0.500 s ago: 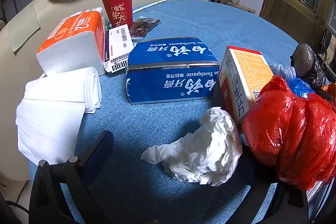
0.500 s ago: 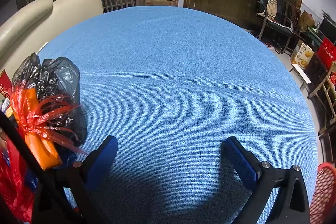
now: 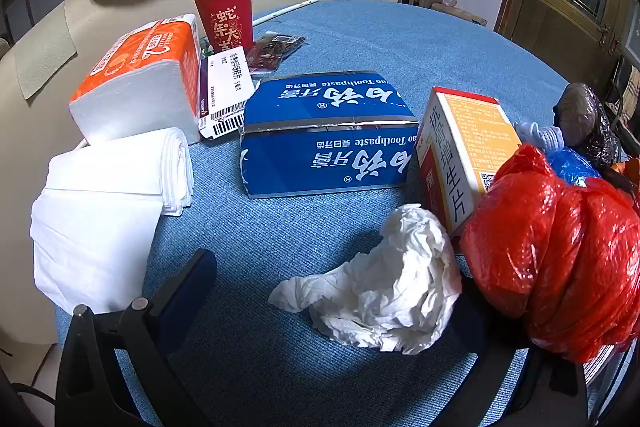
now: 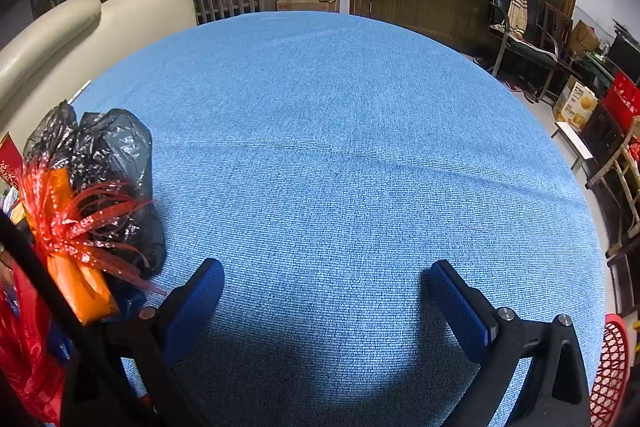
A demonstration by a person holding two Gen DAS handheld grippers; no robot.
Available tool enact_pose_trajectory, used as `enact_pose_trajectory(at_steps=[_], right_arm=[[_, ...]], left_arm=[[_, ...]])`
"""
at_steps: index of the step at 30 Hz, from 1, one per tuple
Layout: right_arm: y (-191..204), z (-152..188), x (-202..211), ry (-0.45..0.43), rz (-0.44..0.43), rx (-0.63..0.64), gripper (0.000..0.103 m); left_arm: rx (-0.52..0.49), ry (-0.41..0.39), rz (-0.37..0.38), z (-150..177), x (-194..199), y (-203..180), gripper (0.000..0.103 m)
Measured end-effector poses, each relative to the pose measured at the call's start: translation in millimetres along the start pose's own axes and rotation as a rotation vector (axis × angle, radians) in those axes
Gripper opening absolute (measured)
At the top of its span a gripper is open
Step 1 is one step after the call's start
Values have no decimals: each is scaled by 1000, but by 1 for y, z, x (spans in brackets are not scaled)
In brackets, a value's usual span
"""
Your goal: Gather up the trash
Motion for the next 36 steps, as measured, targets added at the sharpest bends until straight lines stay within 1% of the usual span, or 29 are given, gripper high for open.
enact_pose_trajectory(at_steps=[9,13,15,20,25,27,29,30,33,36], right_arm=[[0,0,0,0,0,0,103],[0,0,0,0,0,0,103],[0,0,0,0,0,0,103],[0,0,1,0,0,0,103],[0,-1,1,0,0,0,103],[-2,1,2,8,-19,22,103],[-7,7,8,25,-29,20,103],[-10,11,14,20,-39,13,103],[-16,24,42,-31,-42,26,103],[-21,37,73,-70,-76,43,103]], left_arm=[[-1,0,4,0,0,1,103],[-31,-4,19,5,6,-2,103],[-40,-22,28,10,16,-6,103],[-40,-64,77,25,49,-11,103],[-52,-94,112,28,79,-18,103],[-58,-112,121,27,89,-19,103],[-62,-126,124,26,98,-20,103],[-62,-132,127,25,102,-21,103],[-63,-142,138,25,113,-24,103],[-69,-149,145,27,121,-27,103]])
Point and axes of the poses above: each gripper's, at about its wrist camera, not at the fingertips, and x roughly against the way its jaws point, y to its left, z to its underside, the point moved 3 cm from there along -x, roughly the way its jaws point, and after that the axes turned 3 degrees about z, right-handed, at the moved point
